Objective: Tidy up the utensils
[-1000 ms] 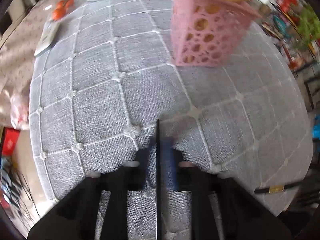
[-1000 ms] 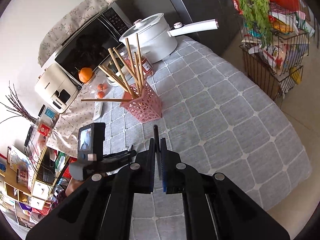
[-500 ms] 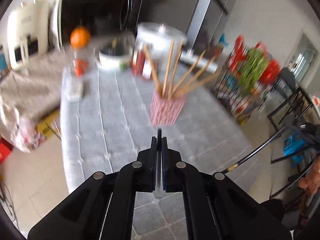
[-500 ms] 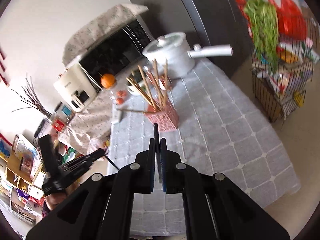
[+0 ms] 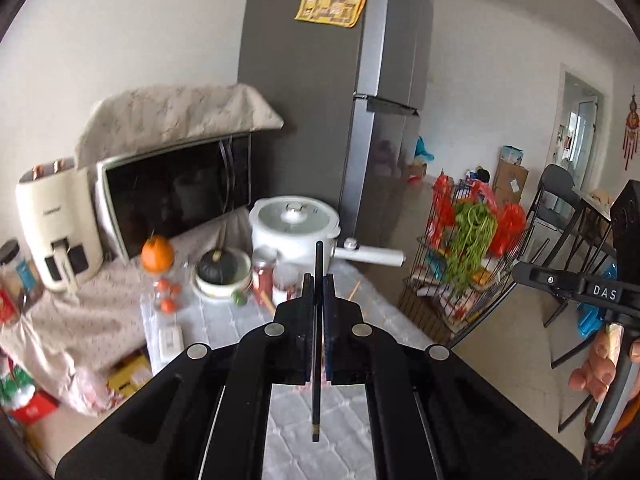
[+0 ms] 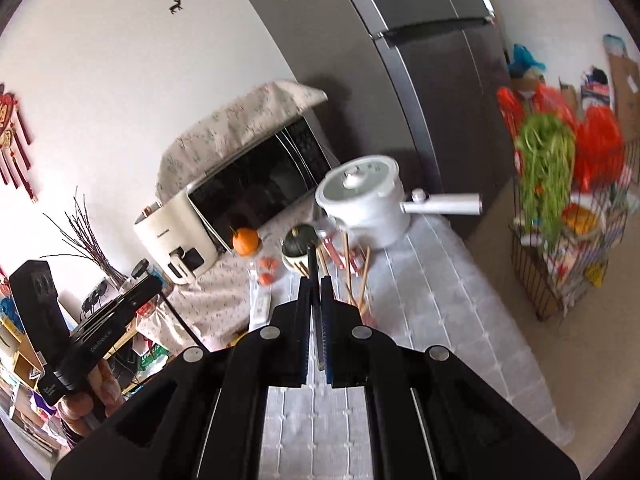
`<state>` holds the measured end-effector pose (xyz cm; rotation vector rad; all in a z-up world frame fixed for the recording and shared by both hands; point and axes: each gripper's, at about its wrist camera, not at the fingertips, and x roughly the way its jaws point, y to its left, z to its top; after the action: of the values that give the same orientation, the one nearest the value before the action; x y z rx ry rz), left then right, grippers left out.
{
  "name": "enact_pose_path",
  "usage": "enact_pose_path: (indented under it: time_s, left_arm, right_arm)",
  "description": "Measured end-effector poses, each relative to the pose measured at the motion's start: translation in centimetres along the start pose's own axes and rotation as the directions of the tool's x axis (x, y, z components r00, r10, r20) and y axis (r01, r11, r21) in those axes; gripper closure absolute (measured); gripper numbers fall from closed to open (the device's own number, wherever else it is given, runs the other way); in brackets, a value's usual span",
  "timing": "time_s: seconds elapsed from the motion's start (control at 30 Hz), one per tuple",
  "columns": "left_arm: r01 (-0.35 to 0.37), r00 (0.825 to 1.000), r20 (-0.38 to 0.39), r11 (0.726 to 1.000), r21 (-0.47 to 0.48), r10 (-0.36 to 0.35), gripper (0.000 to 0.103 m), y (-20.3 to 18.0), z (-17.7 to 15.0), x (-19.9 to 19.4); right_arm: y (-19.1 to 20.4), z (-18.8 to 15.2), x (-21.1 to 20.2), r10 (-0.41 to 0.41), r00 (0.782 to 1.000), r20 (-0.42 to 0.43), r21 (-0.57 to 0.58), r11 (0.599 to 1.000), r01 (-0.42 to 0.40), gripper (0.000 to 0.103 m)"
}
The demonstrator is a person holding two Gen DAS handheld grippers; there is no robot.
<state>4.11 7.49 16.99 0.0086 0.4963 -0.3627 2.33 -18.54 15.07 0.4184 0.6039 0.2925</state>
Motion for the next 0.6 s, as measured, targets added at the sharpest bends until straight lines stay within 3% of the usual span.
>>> enact_pose_path:
  time_s: [0.2,0.37,0.5,0.6]
  left_arm:
    - [0.019,1.0,0.005,1.0,0.0,-0.019,0.1,-0.6,1.6,3.7]
    - [0.012,0.999,-0.034,1.0,-0.019,-0.012,0.1,-0.2,1.8,8.3]
    - [-0.023,0.996,-0.09,0.999,-0.041,0.019,0.099,0.4,0.2,12.6]
    - [-0.014,0.985,-0.172,0.997,-0.071,0.001,0.095,1.1,-2.0,14.9]
  right_arm:
    - [0.4,2.2,1.3,0.007,1.0,0.011,-0.043,0.999,-0.007,0.098]
    - [0.0,3.6,3.5,-0.005,1.0,0.003,-0.044,0.999,0.005,0.098]
    - [-0.8,4.1,5.3,-0.01,1.0,-0.013,-0.025,1.0,0.01,0.098]
    - [-1.3,3.8,6.6,-0.01,0.999,-0.031,-0.01,1.0,0.01,0.098]
